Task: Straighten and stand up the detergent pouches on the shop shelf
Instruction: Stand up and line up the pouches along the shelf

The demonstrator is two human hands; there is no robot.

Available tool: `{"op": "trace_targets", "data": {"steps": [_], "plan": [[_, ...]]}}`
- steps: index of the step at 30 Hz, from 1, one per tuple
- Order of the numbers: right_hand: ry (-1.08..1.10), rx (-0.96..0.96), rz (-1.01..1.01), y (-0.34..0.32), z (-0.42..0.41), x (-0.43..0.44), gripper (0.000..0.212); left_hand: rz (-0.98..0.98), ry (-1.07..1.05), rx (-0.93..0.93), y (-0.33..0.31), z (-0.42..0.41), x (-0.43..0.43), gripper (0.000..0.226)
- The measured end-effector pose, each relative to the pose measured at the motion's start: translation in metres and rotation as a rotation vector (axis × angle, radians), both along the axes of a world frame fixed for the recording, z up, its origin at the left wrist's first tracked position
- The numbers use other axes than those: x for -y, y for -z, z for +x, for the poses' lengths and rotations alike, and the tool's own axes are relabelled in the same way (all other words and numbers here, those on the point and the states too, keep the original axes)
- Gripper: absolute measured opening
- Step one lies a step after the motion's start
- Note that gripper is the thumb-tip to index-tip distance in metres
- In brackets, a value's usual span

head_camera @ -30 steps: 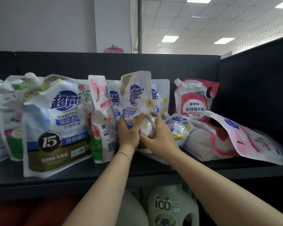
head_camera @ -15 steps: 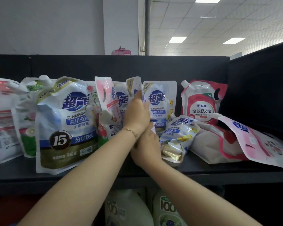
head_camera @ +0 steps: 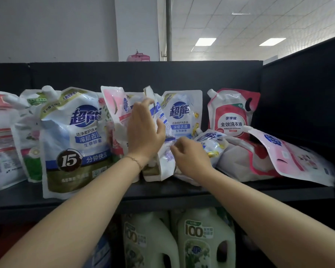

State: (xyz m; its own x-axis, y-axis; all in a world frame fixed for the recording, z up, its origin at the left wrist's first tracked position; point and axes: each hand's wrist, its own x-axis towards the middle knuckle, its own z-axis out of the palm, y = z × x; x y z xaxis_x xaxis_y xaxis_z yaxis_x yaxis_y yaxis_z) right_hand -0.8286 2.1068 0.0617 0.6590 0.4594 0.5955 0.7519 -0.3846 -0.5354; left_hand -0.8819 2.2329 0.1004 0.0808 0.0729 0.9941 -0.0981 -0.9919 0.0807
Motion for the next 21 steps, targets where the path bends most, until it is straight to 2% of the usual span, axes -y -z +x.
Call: {"op": "trace_targets", "data": {"steps": [3, 7, 10, 12, 15, 18, 21], "plan": [[0.065, 0.032, 0.057, -0.002, 0.006, 0.014, 0.021, 0.185, 0.003, -0.041, 0.01, 0.002, 0.006, 0.054], [0.194, -0.014, 0.087, -0.003, 0.017, 0.03, 0.031, 0.226, -0.037, -0.23, 0.024, 0.017, 0.024, 0.05], [0.263, -0.072, 0.081, 0.003, 0.028, 0.038, 0.04, 0.264, 0.036, -0.428, 0.035, 0.028, 0.04, 0.042], [0.269, -0.13, 0.107, 0.009, 0.036, 0.04, 0.039, 0.138, 0.138, -0.64, 0.043, 0.038, 0.048, 0.046], [0.213, -0.283, 0.216, 0.018, 0.047, 0.039, 0.037, -0.162, 0.288, -0.935, 0.053, 0.054, 0.051, 0.058], [0.158, -0.375, 0.345, 0.029, 0.053, 0.037, 0.032, -0.25, 0.234, -0.991, 0.064, 0.061, 0.051, 0.079], [0.138, -0.42, 0.414, 0.032, 0.059, 0.037, 0.029, -0.273, 0.226, -0.934, 0.072, 0.066, 0.053, 0.075]]}}
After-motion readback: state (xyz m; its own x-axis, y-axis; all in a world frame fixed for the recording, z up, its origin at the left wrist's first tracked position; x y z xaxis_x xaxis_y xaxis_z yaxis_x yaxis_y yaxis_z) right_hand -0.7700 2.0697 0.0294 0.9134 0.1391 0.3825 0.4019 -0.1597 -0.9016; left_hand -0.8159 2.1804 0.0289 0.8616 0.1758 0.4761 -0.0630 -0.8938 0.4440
